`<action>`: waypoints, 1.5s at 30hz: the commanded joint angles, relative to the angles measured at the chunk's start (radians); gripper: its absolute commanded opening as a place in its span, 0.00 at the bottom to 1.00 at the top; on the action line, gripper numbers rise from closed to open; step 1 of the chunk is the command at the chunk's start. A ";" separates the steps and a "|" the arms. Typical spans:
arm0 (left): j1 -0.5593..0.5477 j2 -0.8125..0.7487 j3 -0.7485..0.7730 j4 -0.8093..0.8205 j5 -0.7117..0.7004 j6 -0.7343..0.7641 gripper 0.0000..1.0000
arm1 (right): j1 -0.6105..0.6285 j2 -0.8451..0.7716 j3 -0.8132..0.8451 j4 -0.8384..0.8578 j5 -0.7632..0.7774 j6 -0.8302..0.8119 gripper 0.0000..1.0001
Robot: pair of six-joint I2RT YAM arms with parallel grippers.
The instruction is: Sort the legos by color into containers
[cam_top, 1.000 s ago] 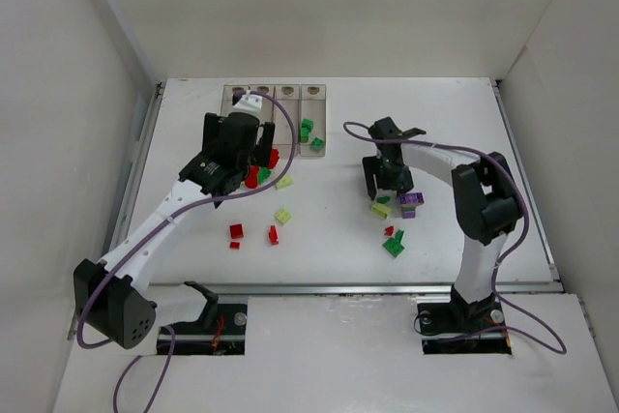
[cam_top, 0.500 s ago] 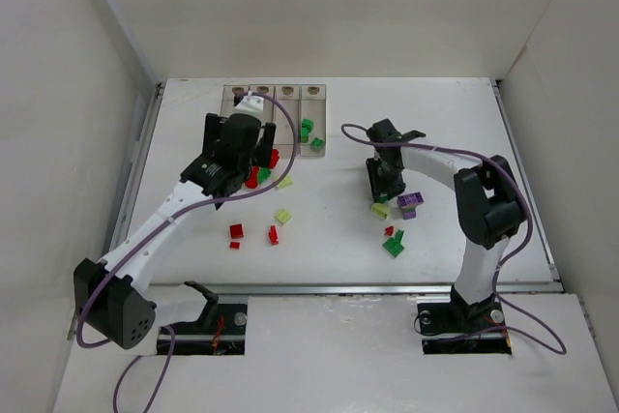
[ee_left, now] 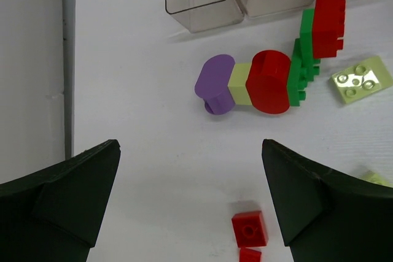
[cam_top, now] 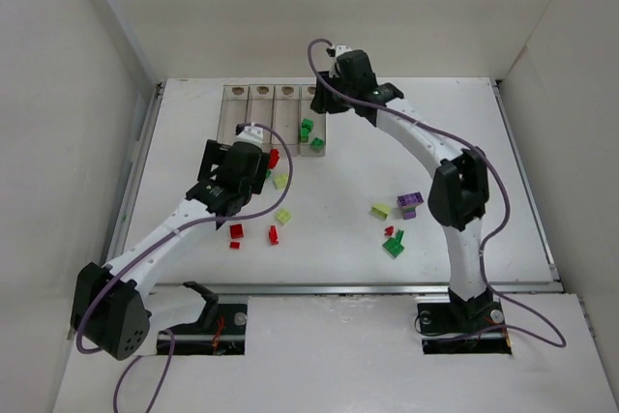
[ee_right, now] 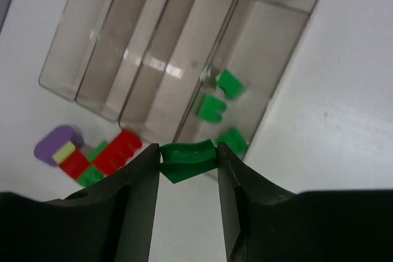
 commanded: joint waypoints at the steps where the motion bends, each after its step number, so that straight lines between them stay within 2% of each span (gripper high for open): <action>1: -0.005 -0.052 -0.071 0.116 -0.032 0.096 1.00 | -0.004 0.149 0.130 0.036 -0.070 -0.008 0.20; 4: 0.008 -0.063 -0.137 0.180 0.026 0.192 1.00 | -0.004 0.246 0.234 0.027 -0.094 -0.008 0.24; 6: 0.021 -0.073 -0.171 0.193 0.121 0.355 1.00 | -0.004 0.272 0.258 0.038 -0.107 -0.017 0.31; 7: 0.022 -0.073 -0.212 0.203 0.214 0.434 1.00 | -0.004 0.285 0.258 0.038 -0.119 -0.017 0.35; 9: 0.031 -0.064 -0.257 0.246 0.249 0.639 1.00 | -0.004 0.285 0.258 0.047 -0.133 -0.026 0.58; 11: 0.046 -0.054 -0.288 0.333 0.265 0.729 1.00 | -0.004 0.285 0.258 0.047 -0.151 -0.026 0.83; 15: 0.089 -0.003 -0.286 0.388 0.359 0.890 1.00 | -0.004 0.262 0.258 0.047 -0.226 -0.049 0.99; 17: 0.100 0.063 -0.263 0.415 0.359 0.935 1.00 | -0.004 0.236 0.267 0.047 -0.246 -0.049 0.99; 23: 0.149 0.314 -0.110 0.414 0.324 0.935 1.00 | -0.004 0.116 0.166 0.110 -0.305 -0.049 0.99; 25: 0.149 0.359 -0.050 0.389 0.324 0.935 1.00 | -0.004 0.081 0.153 0.110 -0.317 -0.049 0.99; 30: 0.149 0.413 -0.032 0.411 0.333 0.979 1.00 | -0.022 0.068 0.121 0.101 -0.338 -0.069 0.99; 34: 0.149 0.413 -0.023 0.345 0.374 0.980 0.83 | -0.031 0.068 0.121 0.090 -0.363 -0.069 0.99; 35: 0.149 0.404 -0.023 0.330 0.405 0.980 0.74 | -0.040 0.058 0.112 0.090 -0.363 -0.069 0.99; 38: 0.131 0.367 -0.052 0.319 0.436 0.980 0.60 | -0.040 0.049 0.103 0.090 -0.363 -0.069 0.99; 39: 0.120 0.358 -0.070 0.328 0.436 0.980 0.48 | -0.051 0.049 0.103 0.090 -0.363 -0.069 0.99; 45: 0.111 0.312 -0.095 0.279 0.469 0.948 0.12 | -0.060 0.039 0.103 0.079 -0.372 -0.069 0.99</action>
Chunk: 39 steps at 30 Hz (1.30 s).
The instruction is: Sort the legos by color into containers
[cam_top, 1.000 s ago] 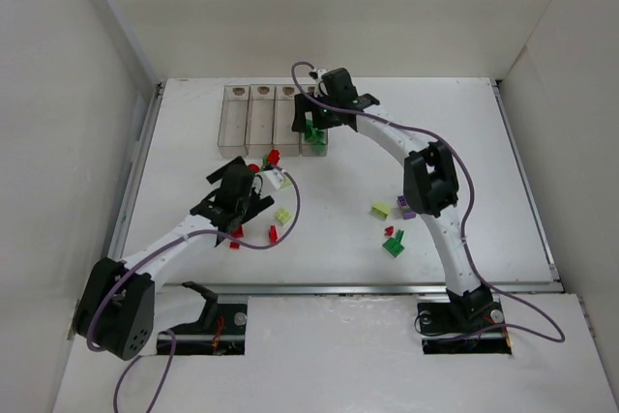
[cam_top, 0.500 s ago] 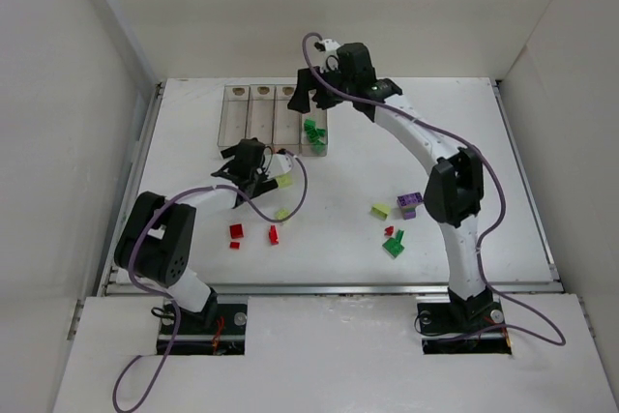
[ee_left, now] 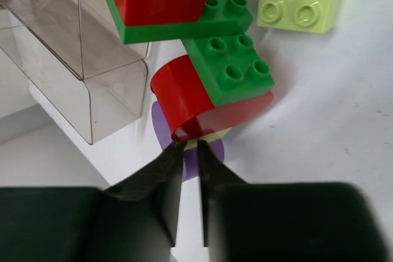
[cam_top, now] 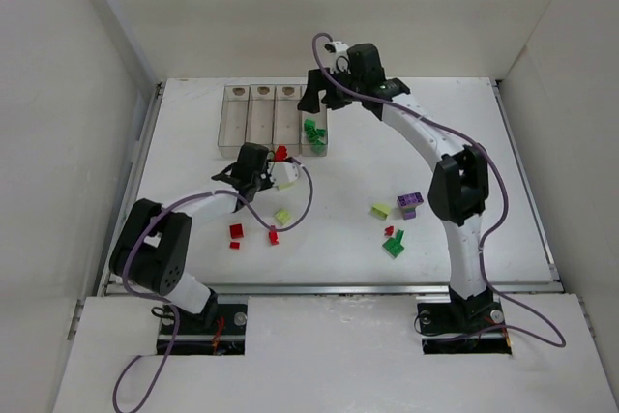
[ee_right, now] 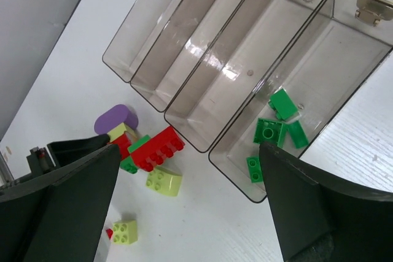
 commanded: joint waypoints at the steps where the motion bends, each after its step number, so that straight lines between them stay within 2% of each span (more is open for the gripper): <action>1: -0.004 -0.057 -0.013 -0.072 0.058 -0.036 0.07 | -0.007 -0.039 -0.002 0.020 -0.025 -0.016 0.99; 6: -0.004 -0.104 -0.027 -0.109 0.084 -0.078 0.06 | -0.007 -0.075 -0.073 0.030 -0.016 -0.016 0.99; 7: -0.004 -0.104 -0.027 -0.118 0.098 -0.078 0.12 | -0.007 -0.087 -0.082 0.030 -0.016 -0.016 0.99; 8: -0.004 -0.104 -0.027 -0.127 0.110 -0.078 0.24 | -0.007 -0.100 -0.093 0.030 -0.016 -0.016 0.99; 11: -0.004 -0.104 -0.017 -0.128 0.141 -0.113 0.82 | -0.007 -0.130 -0.141 0.040 -0.016 -0.016 0.99; 13: 0.007 -0.084 0.006 -0.138 0.165 -0.122 0.89 | -0.007 -0.142 -0.174 0.050 -0.016 -0.016 0.99; 16: 0.007 -0.025 0.036 -0.154 0.185 -0.145 0.91 | -0.007 -0.153 -0.199 0.050 -0.016 -0.016 0.99; 18: 0.007 0.020 0.077 -0.154 0.175 -0.174 0.90 | -0.007 -0.165 -0.214 0.061 -0.007 -0.016 0.99; 20: 0.007 0.087 0.111 -0.154 0.159 -0.202 0.83 | -0.007 -0.165 -0.223 0.061 -0.007 -0.016 0.99; 23: 0.007 0.127 0.149 -0.144 0.138 -0.225 0.77 | -0.007 -0.174 -0.233 0.061 0.002 -0.025 0.99; 27: 0.007 0.128 0.139 -0.144 0.138 -0.216 0.59 | -0.007 -0.174 -0.233 0.052 0.002 -0.035 0.99; 28: 0.007 0.118 0.139 -0.158 0.129 -0.216 0.50 | -0.007 -0.174 -0.233 0.052 0.002 -0.035 0.99; 31: 0.007 0.082 0.126 -0.187 0.141 -0.216 0.37 | -0.007 -0.174 -0.224 0.043 0.002 -0.044 0.99; 32: 0.007 0.065 0.117 -0.201 0.153 -0.216 0.29 | -0.007 -0.174 -0.223 0.030 0.002 -0.044 0.99; 34: 0.007 0.007 0.105 -0.217 0.168 -0.239 0.19 | -0.007 -0.174 -0.198 0.018 0.002 -0.044 0.99; 37: 0.007 -0.064 0.094 -0.262 0.202 -0.273 0.12 | -0.007 -0.174 -0.197 0.018 -0.019 -0.044 0.99; 39: 0.007 -0.092 0.108 -0.285 0.214 -0.302 0.10 | -0.007 -0.183 -0.197 0.007 -0.019 -0.053 0.99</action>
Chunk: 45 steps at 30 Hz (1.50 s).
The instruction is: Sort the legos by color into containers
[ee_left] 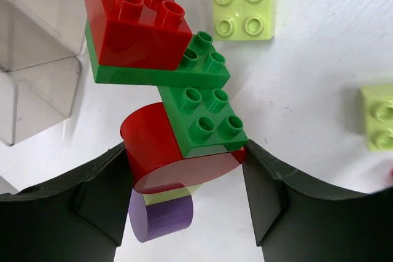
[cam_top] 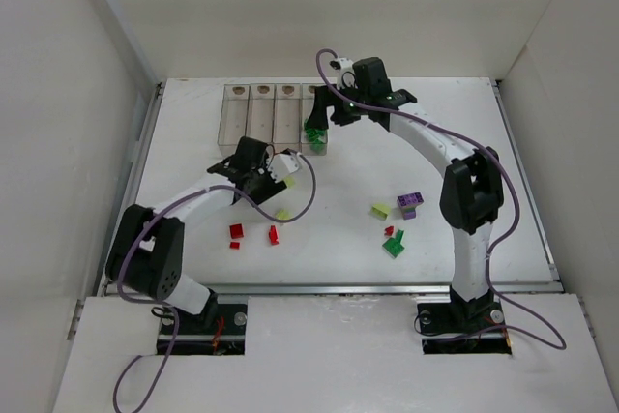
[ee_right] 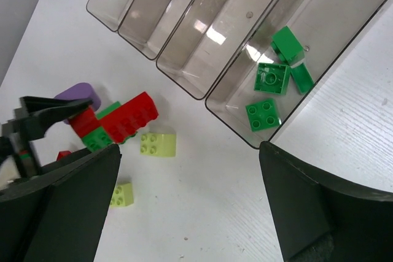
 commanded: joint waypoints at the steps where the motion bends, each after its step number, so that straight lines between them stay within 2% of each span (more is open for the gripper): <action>1: 0.002 -0.097 0.025 -0.079 0.064 -0.069 0.09 | -0.001 -0.060 0.032 -0.007 -0.028 -0.024 0.99; 4: 0.002 -0.151 0.100 -0.140 0.126 -0.127 0.00 | -0.001 -0.106 0.023 -0.053 -0.028 -0.066 0.99; 6: 0.025 -0.203 0.139 -0.153 0.176 -0.152 0.00 | -0.001 -0.172 -0.027 -0.075 -0.028 -0.131 0.99; 9: 0.034 -0.258 0.209 -0.162 0.314 -0.162 0.00 | -0.001 -0.303 -0.153 -0.063 -0.068 -0.206 0.99; 10: 0.034 -0.269 0.249 -0.177 0.413 -0.162 0.00 | -0.001 -0.341 -0.181 -0.062 -0.077 -0.241 0.99; 12: 0.034 -0.284 0.292 -0.217 0.520 -0.136 0.00 | -0.001 -0.408 -0.242 -0.050 -0.114 -0.277 0.99; 17: 0.034 -0.272 0.435 -0.289 0.783 -0.126 0.00 | -0.001 -0.586 -0.278 -0.047 -0.182 -0.485 0.99; 21: 0.034 -0.211 0.530 -0.358 0.908 -0.126 0.00 | -0.001 -0.640 -0.287 -0.035 -0.182 -0.620 0.99; 26: 0.034 -0.137 0.637 -0.498 0.954 -0.078 0.00 | 0.027 -0.649 -0.255 -0.111 -0.174 -0.763 0.85; 31: 0.034 -0.102 0.702 -0.578 0.954 -0.031 0.00 | 0.126 -0.707 -0.331 -0.089 -0.041 -0.890 0.85; 35: 0.034 -0.102 0.702 -0.627 0.954 -0.008 0.00 | 0.136 -0.727 -0.394 0.025 -0.100 -0.900 0.77; 37: 0.022 -0.102 0.702 -0.653 0.945 0.023 0.00 | 0.136 -0.728 -0.415 0.054 -0.111 -0.909 0.77; 39: 0.013 -0.102 0.702 -0.667 0.936 0.034 0.00 | 0.136 -0.728 -0.416 0.063 -0.111 -0.921 0.74; 45: 0.013 -0.122 0.656 -0.696 0.927 0.075 0.00 | 0.168 -0.703 -0.387 0.022 -0.073 -0.985 0.74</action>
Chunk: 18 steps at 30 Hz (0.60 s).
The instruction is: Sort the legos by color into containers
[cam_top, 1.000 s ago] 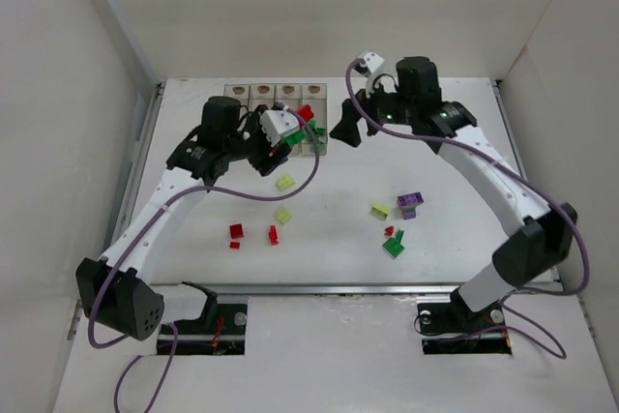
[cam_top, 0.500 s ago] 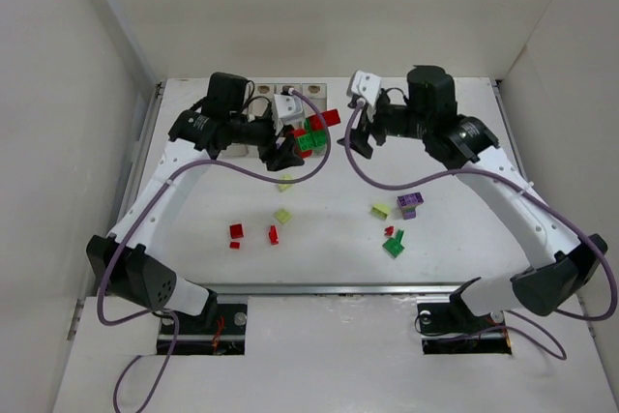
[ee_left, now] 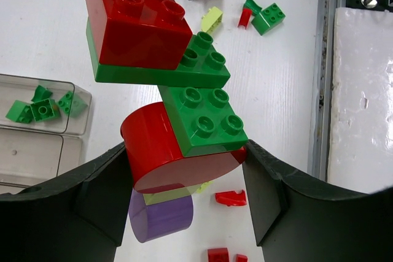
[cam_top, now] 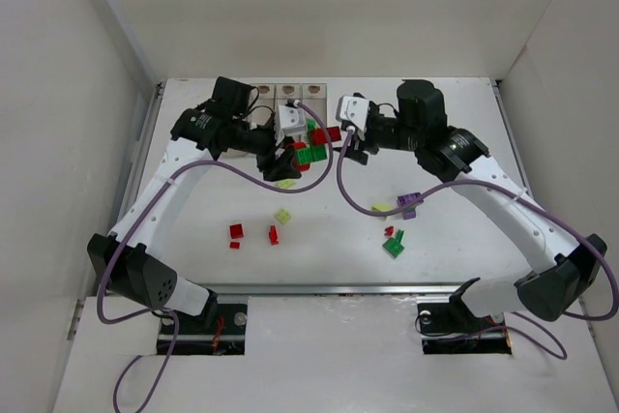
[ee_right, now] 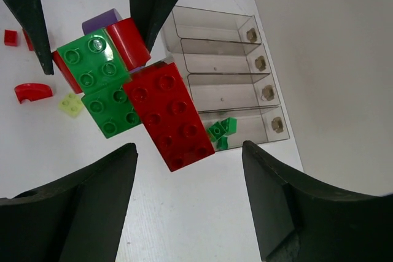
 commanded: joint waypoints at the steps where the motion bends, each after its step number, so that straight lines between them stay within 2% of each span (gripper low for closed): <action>1: -0.004 -0.035 -0.001 -0.033 0.033 0.050 0.00 | 0.034 -0.009 0.017 0.049 0.014 -0.059 0.74; 4: -0.004 -0.035 0.022 -0.033 0.033 0.050 0.00 | 0.045 -0.006 0.006 0.049 0.014 -0.070 0.74; 11: -0.022 -0.035 0.024 -0.073 0.024 0.098 0.00 | 0.068 0.007 -0.029 0.102 0.033 -0.070 0.61; 14: -0.022 -0.035 0.024 -0.082 0.024 0.098 0.00 | 0.068 0.020 -0.017 0.093 0.045 -0.070 0.52; 18: -0.022 -0.035 0.013 -0.082 0.013 0.107 0.00 | 0.077 0.031 -0.008 0.075 0.054 -0.070 0.49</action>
